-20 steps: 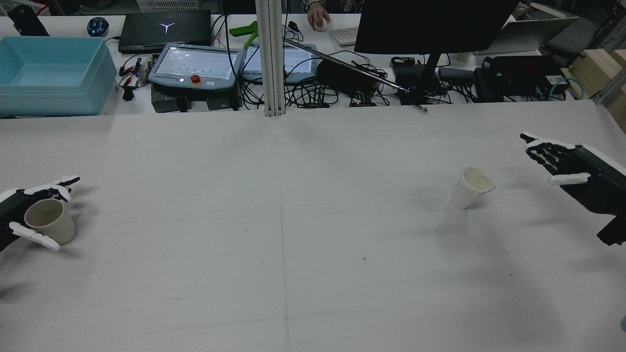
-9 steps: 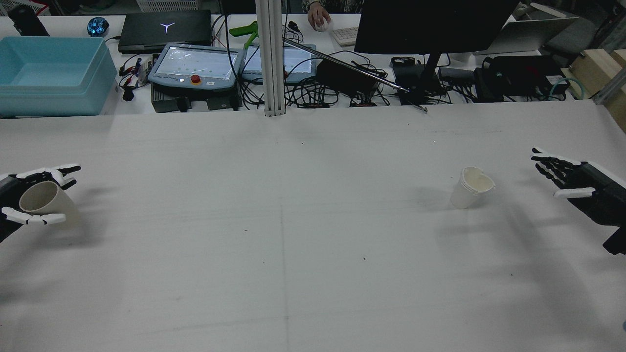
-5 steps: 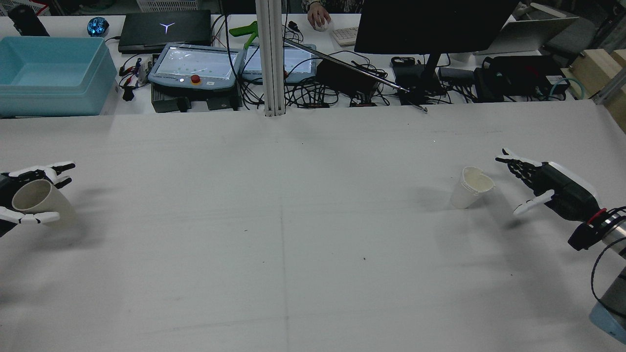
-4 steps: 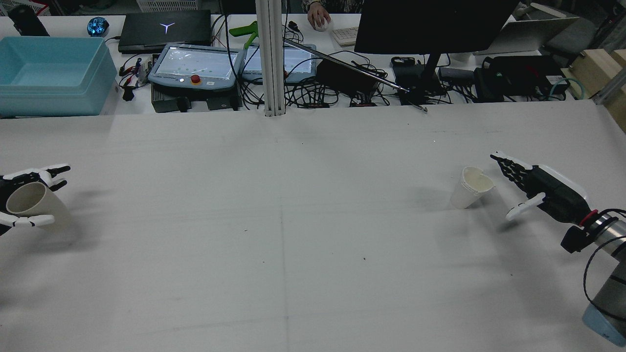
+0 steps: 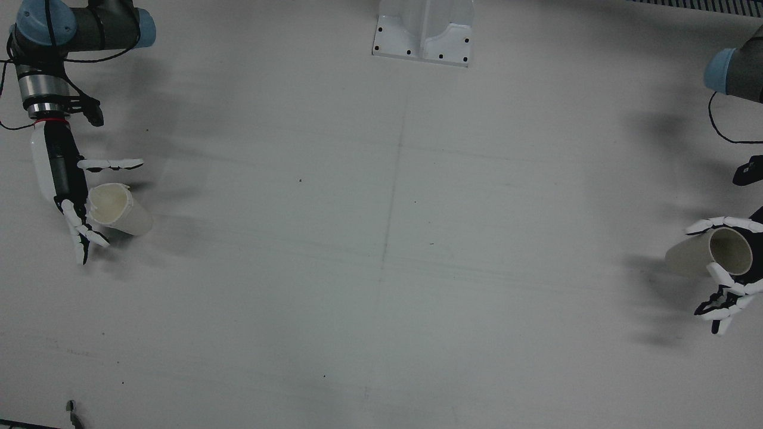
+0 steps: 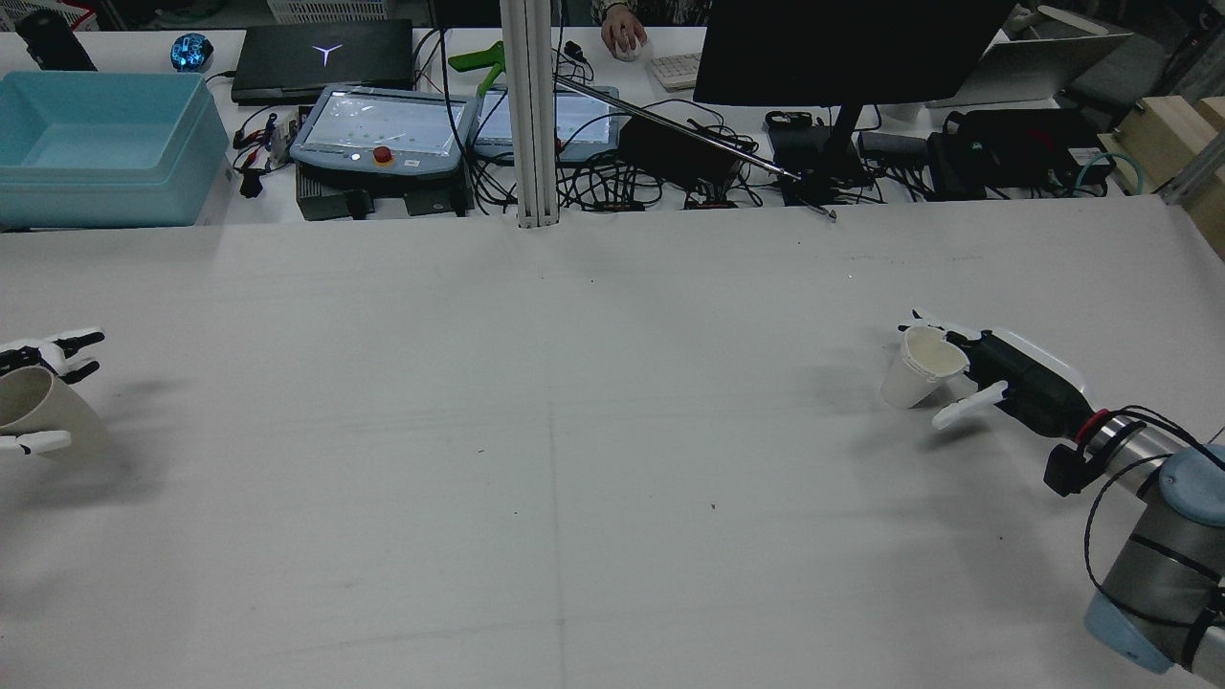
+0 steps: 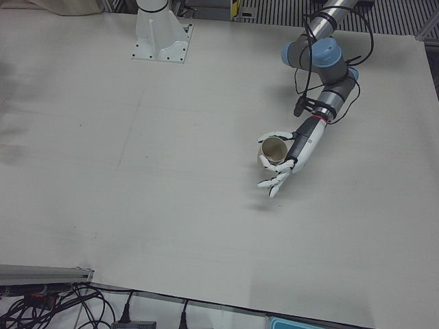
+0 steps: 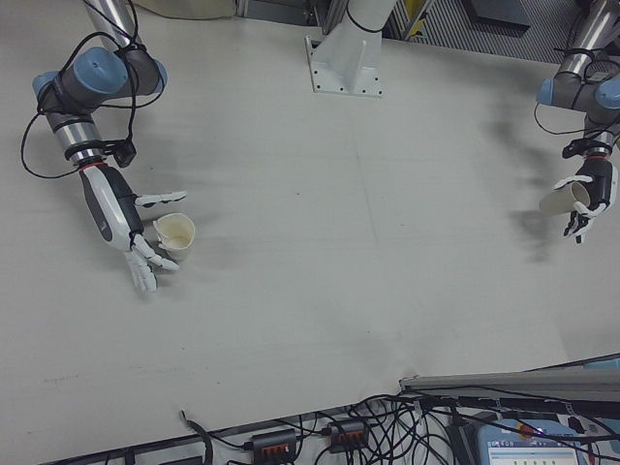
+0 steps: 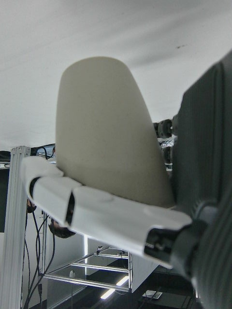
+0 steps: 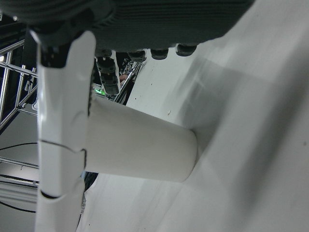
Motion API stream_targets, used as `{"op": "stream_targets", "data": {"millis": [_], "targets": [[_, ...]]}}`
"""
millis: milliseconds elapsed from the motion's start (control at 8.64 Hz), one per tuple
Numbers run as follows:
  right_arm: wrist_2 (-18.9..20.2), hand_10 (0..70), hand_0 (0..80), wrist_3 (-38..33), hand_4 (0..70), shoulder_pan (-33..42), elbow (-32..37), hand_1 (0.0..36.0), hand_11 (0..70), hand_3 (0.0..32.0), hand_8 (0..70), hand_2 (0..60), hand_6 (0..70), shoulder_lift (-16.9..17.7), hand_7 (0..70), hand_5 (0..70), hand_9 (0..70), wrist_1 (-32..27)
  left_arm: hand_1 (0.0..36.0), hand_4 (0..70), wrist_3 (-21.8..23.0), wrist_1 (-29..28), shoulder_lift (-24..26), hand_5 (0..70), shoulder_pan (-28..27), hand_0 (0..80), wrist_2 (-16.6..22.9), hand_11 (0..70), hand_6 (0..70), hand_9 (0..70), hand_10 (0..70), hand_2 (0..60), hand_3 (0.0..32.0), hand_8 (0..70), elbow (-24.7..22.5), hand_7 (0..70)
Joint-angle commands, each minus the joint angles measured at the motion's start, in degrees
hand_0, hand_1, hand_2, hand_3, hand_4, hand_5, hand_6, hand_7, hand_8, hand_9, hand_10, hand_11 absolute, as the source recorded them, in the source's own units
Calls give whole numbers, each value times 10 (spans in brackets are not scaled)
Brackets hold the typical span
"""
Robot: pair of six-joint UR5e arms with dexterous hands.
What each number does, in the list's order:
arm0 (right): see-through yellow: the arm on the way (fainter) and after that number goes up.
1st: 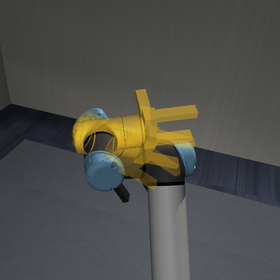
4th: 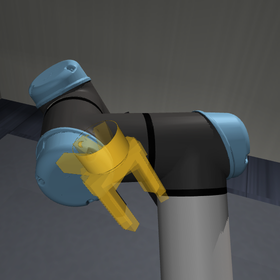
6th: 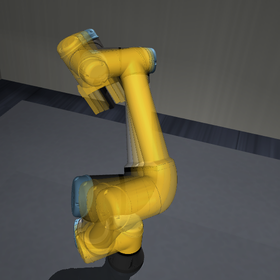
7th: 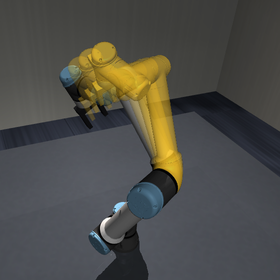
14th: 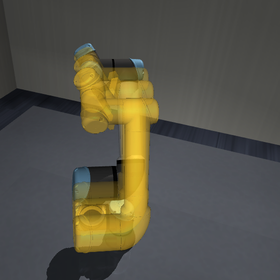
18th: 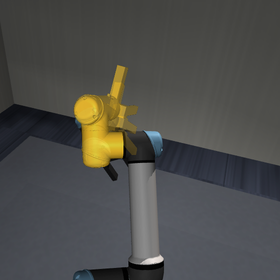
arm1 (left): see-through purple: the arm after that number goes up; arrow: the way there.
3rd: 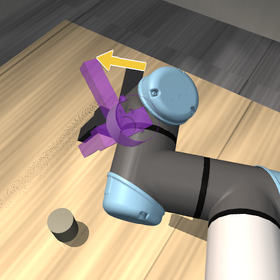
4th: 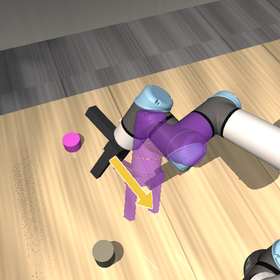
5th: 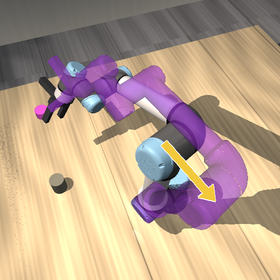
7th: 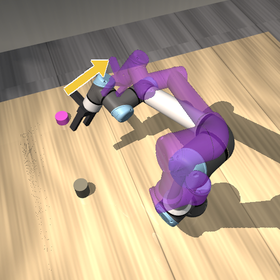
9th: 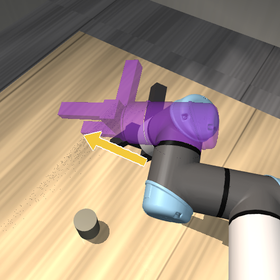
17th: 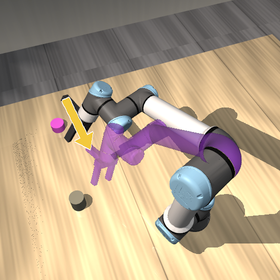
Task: Pour water
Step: 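Lift the white cup upward with the right hand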
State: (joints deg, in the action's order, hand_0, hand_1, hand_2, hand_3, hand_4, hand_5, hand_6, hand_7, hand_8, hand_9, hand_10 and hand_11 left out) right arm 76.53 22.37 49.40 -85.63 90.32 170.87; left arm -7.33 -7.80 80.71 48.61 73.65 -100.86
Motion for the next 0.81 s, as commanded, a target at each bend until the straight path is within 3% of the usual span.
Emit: {"op": "stream_targets", "data": {"millis": [0, 116, 231, 347, 463, 579, 694], "targets": [[-23, 10, 773, 18, 54, -15, -61, 284, 44, 2, 21, 5, 65, -18, 118, 254, 19, 95, 360, 700, 6, -32, -36, 700, 3, 800, 0, 131, 139, 54, 75, 600, 0, 45, 1, 203], [-30, 65, 800, 19, 216, -22, -86, 335, 128, 0, 67, 152, 159, -18, 228, 372, 80, 149, 360, 700, 6, -39, -40, 700, 7, 800, 0, 131, 140, 54, 75, 600, 0, 46, 1, 201], [-35, 110, 800, 22, 296, -25, -105, 360, 195, 0, 142, 288, 269, -17, 331, 486, 172, 166, 360, 700, 6, -43, -45, 700, 8, 800, -1, 130, 139, 53, 75, 600, 0, 46, -1, 200], [-36, 170, 800, 23, 334, -25, -114, 360, 284, 0, 219, 356, 351, -14, 407, 559, 270, 168, 360, 700, 6, -48, -51, 700, 8, 800, -1, 131, 136, 54, 75, 600, 0, 46, -5, 199], [-35, 307, 800, 21, 329, -23, -135, 360, 477, 0, 354, 534, 459, -8, 524, 673, 439, 169, 360, 700, 6, -48, -54, 700, 18, 800, 1, 132, 135, 54, 75, 600, 0, 45, -14, 199], [-35, 397, 800, 16, 332, -21, -193, 360, 594, 0, 422, 600, 517, 10, 588, 700, 520, 183, 360, 700, 4, -38, -62, 700, 32, 800, 6, 132, 135, 54, 75, 600, 0, 46, -37, 199], [-35, 406, 800, 13, 332, -2, -265, 360, 606, 0, 427, 600, 522, 10, 583, 697, 523, 250, 360, 700, 2, -18, -69, 700, 33, 800, 10, 130, 140, 52, 73, 600, 0, 45, -64, 203]]}}
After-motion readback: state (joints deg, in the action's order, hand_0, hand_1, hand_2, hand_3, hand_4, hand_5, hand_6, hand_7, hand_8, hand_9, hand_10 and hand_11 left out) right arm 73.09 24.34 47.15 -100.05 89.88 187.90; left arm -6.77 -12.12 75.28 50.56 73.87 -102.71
